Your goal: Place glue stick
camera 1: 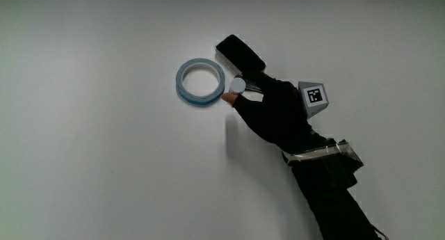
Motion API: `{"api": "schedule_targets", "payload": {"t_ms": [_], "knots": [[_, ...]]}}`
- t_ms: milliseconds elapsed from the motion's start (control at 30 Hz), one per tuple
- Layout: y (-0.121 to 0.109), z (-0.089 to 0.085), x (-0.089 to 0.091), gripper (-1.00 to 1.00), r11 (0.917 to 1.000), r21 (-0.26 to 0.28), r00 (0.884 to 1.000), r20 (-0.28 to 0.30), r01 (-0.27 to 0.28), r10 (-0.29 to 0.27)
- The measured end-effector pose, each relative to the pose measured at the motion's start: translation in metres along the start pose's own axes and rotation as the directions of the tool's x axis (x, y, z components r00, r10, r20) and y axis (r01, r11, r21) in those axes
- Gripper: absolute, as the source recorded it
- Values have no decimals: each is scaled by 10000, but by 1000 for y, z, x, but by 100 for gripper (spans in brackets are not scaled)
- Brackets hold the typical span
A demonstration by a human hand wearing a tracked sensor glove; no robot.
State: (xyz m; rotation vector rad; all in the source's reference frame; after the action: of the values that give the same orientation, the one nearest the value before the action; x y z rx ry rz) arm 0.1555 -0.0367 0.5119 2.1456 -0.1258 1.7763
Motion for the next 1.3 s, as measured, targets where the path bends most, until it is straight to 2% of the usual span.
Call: {"api": "schedule_targets", "payload": {"t_ms": [67,133,167,300,367,400,467,567,600,667,700,967,1300], "knots": [[0,-3,8,0,9998,17,9997,-129,222,-222],[0,-5,19,0,9980,168,9981,15,613,-614],[0,-6,21,0,9981,211,9982,-114,586,-584],[-1,-6,34,0,9915,450,9925,7,1217,-1218],[-2,-7,38,0,9891,481,9903,-121,1391,-1387],[-2,-7,41,0,9879,538,9893,-8,1457,-1458],[-3,-6,45,0,9864,542,9874,-384,1553,-1533],[-3,-5,45,0,9869,651,9884,-472,1476,-1447],[-3,-5,45,0,9850,611,9865,-378,1614,-1593],[-3,-5,46,0,9876,594,9885,-499,1455,-1427],[-3,-5,49,0,9850,677,9868,-440,1586,-1559],[-4,-4,46,0,9845,620,9850,-640,1643,-1604],[-4,-3,49,-33,9854,499,9855,-559,1631,-1603]]}}
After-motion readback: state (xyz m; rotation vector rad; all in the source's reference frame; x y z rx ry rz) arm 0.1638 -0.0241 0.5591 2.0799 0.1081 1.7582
